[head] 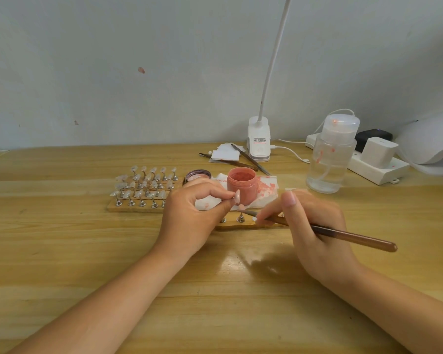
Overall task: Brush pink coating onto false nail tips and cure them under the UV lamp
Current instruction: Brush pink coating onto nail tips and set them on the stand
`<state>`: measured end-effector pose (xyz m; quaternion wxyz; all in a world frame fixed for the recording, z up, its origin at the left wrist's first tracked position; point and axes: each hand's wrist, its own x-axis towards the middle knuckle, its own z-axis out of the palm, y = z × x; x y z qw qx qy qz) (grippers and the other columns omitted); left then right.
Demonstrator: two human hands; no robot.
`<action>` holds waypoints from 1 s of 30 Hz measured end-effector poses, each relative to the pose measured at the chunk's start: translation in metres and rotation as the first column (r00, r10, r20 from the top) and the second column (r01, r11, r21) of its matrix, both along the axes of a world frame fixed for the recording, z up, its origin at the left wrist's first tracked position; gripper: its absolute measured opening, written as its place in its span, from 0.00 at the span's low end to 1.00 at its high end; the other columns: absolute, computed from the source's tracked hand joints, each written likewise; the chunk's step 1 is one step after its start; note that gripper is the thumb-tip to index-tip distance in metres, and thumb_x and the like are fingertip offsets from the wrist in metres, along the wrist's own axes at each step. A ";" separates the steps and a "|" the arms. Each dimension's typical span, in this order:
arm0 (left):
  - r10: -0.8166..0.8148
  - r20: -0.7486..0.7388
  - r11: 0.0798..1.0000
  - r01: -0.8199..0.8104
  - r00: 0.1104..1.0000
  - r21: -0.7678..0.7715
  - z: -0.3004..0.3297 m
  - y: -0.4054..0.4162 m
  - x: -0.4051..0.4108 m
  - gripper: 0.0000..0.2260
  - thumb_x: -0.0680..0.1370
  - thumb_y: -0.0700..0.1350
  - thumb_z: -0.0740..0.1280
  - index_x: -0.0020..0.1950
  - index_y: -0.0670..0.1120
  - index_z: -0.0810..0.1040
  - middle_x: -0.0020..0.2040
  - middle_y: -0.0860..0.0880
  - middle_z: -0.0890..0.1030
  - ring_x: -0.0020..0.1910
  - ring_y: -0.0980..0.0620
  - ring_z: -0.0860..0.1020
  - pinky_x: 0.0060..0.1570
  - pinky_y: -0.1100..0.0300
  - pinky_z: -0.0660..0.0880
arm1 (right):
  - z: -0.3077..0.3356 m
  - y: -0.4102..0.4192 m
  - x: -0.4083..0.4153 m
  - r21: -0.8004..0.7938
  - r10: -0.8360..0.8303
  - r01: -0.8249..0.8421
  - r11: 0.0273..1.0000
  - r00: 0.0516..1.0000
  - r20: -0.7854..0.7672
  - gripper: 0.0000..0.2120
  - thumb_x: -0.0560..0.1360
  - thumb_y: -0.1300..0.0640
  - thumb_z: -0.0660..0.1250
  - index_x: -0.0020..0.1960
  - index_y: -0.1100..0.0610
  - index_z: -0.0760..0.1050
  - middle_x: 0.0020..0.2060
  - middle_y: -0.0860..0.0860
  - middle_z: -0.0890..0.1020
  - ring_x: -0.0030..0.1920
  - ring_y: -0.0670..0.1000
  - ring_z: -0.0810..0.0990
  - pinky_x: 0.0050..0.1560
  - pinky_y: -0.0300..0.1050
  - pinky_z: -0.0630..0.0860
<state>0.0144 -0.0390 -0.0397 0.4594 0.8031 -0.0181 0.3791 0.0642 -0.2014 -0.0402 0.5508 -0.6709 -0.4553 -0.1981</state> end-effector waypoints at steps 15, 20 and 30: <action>0.002 -0.022 1.000 -0.002 1.000 -0.012 0.002 -0.001 -0.001 0.13 0.67 0.35 0.74 0.35 0.54 0.80 0.36 0.56 0.80 0.39 0.61 0.78 0.44 0.74 0.71 | 0.000 0.001 0.001 0.004 0.024 -0.023 1.000 0.993 -0.119 0.24 0.78 0.45 0.52 0.39 0.57 0.80 0.35 0.45 0.81 0.39 0.44 0.80 0.41 0.41 0.76; -0.003 -0.032 1.000 0.002 0.999 -0.025 0.003 -0.002 -0.002 0.11 0.67 0.36 0.74 0.35 0.53 0.80 0.36 0.56 0.80 0.39 0.60 0.78 0.44 0.74 0.71 | 0.001 0.002 0.000 0.022 -0.008 0.010 1.000 0.997 -0.080 0.22 0.79 0.47 0.52 0.40 0.56 0.80 0.37 0.42 0.81 0.42 0.43 0.80 0.43 0.37 0.74; 0.001 -0.027 1.000 -0.001 1.000 -0.006 0.003 -0.002 -0.002 0.13 0.67 0.36 0.74 0.34 0.55 0.80 0.34 0.59 0.80 0.39 0.61 0.78 0.43 0.73 0.71 | 0.000 0.002 0.000 0.006 -0.006 0.007 1.000 0.994 -0.111 0.20 0.78 0.49 0.53 0.39 0.56 0.80 0.36 0.45 0.82 0.40 0.44 0.80 0.42 0.42 0.75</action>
